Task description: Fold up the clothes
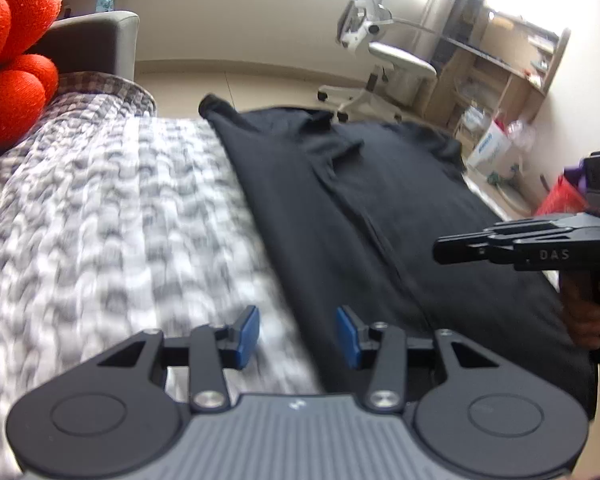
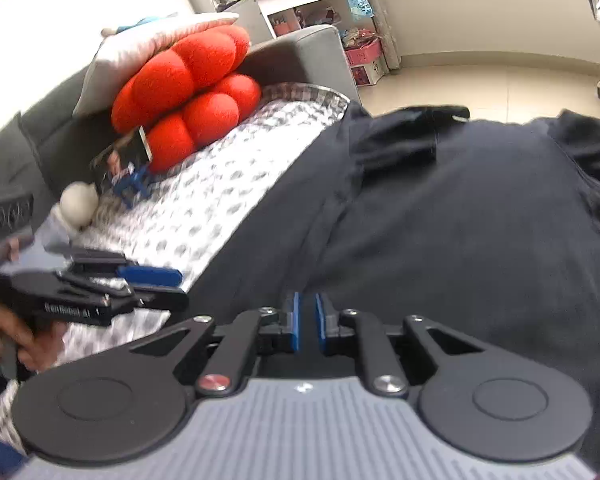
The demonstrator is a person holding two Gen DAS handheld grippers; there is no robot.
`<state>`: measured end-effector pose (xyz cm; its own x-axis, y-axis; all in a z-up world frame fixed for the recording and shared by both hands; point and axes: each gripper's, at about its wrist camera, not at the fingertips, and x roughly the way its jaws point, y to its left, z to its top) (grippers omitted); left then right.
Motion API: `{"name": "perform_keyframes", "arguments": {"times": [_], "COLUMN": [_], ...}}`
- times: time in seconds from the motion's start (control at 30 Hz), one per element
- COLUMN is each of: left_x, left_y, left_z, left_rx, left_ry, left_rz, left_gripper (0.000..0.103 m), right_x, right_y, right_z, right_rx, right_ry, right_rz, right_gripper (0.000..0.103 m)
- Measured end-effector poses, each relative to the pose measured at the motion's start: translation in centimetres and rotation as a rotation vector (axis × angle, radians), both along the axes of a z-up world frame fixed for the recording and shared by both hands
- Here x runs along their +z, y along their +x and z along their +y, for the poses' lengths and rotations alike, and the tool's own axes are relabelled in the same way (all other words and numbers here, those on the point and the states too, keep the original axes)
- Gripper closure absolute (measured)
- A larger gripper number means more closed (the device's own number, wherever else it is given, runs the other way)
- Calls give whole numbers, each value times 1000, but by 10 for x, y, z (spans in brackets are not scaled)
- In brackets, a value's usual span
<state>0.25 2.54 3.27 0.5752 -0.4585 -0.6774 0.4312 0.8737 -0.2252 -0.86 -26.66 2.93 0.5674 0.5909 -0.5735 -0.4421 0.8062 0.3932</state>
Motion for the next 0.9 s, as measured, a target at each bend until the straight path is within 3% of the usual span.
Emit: {"name": "perform_keyframes", "arguments": {"times": [0.1,0.2,0.23,0.27,0.3,0.4,0.53,0.63,0.67,0.7,0.77,0.8,0.9], "left_x": [1,6,8,8,8,4,-9,-18,-21,-25,-32,-34,-21], "left_y": [35,86,103,120,138,189,246,272,280,283,287,289,282], "left_z": [-4,-2,-1,-1,0,-3,-13,-26,-29,-29,-29,-29,-20], "left_rx": [26,76,94,113,133,199,262,279,281,289,305,312,307], "left_ry": [-27,-100,-125,-155,-176,-213,-258,-218,-208,-209,-210,-212,-253], "left_rz": [-11,-22,-25,-24,-25,-18,23,41,43,46,50,47,-44], "left_gripper": [59,59,59,58,57,50,49,51,53,75,93,99,100], "right_x": [2,2,3,2,3,5,5,-2,-2,-2,-7,-8,-8], "right_y": [41,85,99,111,120,143,167,187,191,195,201,203,205], "right_z": [8,2,-1,-6,-11,-16,-3,5,5,6,9,12,19], "right_rx": [-23,-173,-222,-263,-293,-343,-339,-353,-352,-351,-347,-349,-359], "right_ry": [19,0,-4,22,42,53,-28,-78,-88,-98,-113,-124,-140], "right_rz": [36,84,100,112,117,100,50,38,29,20,17,6,-32], "right_gripper": [87,83,79,65,58,58,58,61,63,72,84,90,97]}}
